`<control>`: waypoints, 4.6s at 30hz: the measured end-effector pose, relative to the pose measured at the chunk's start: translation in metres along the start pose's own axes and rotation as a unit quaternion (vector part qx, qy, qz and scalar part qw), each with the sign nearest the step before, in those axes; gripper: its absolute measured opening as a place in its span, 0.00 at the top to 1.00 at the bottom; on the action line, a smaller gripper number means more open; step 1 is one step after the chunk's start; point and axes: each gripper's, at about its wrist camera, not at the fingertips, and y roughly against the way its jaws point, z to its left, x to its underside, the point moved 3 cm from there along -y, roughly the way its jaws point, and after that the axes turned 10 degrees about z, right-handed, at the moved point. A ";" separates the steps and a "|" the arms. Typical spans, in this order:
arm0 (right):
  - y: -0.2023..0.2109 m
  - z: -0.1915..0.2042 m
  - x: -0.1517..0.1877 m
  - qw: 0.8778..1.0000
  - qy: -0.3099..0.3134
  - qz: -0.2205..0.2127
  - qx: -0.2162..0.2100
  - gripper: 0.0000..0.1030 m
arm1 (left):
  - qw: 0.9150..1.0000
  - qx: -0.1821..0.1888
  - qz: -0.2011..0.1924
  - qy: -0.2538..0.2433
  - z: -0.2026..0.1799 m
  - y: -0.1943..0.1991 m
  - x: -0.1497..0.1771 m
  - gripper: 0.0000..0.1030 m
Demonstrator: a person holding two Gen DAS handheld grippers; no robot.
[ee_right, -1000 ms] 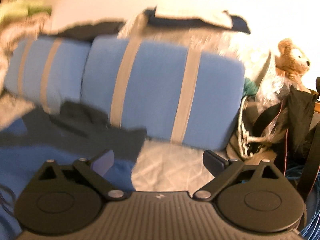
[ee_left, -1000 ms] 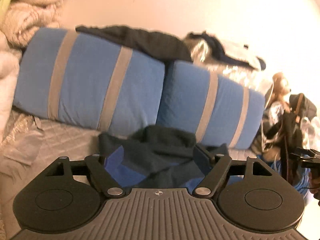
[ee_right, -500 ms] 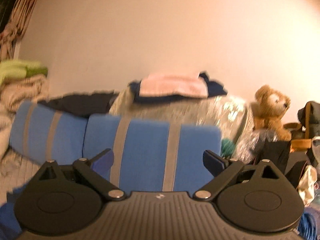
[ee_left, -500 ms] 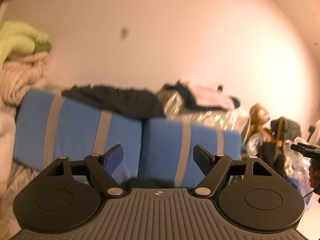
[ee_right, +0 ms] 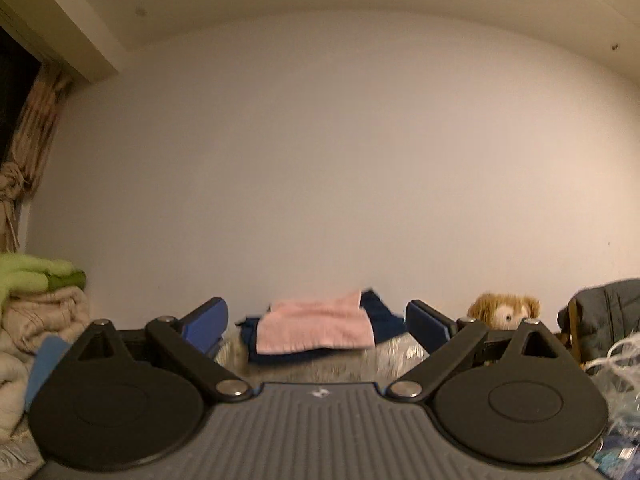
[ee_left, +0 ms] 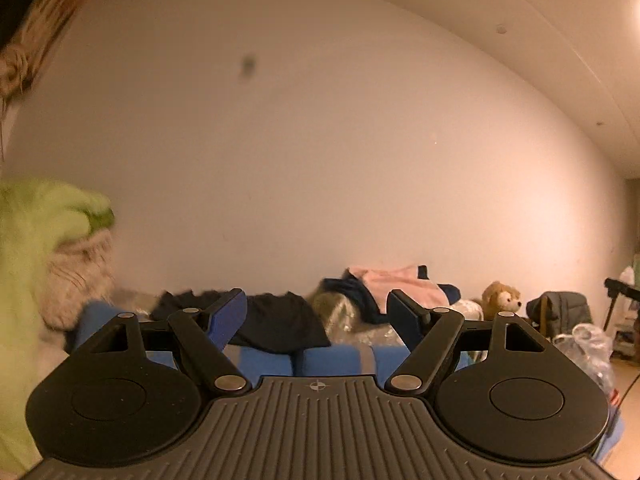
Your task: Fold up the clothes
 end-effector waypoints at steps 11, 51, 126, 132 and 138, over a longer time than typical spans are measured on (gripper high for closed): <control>0.051 -0.014 0.056 0.998 0.038 0.054 0.018 0.03 | 0.994 -0.036 0.105 0.019 0.024 0.025 0.101 0.21; 0.023 0.043 0.248 0.974 -0.001 0.219 -0.064 0.03 | 0.881 0.093 0.274 0.374 0.129 -0.025 0.314 0.26; 0.062 0.009 0.269 0.841 -0.315 0.419 -0.135 0.95 | 0.883 0.025 0.252 0.394 0.051 0.000 0.236 0.85; 0.035 0.021 0.282 0.846 -0.292 0.426 -0.136 0.95 | 0.894 0.018 0.242 0.377 0.062 -0.026 0.224 0.85; 0.008 0.016 0.268 0.863 -0.282 0.398 -0.133 0.95 | 0.907 0.002 0.226 0.357 0.074 -0.047 0.208 0.85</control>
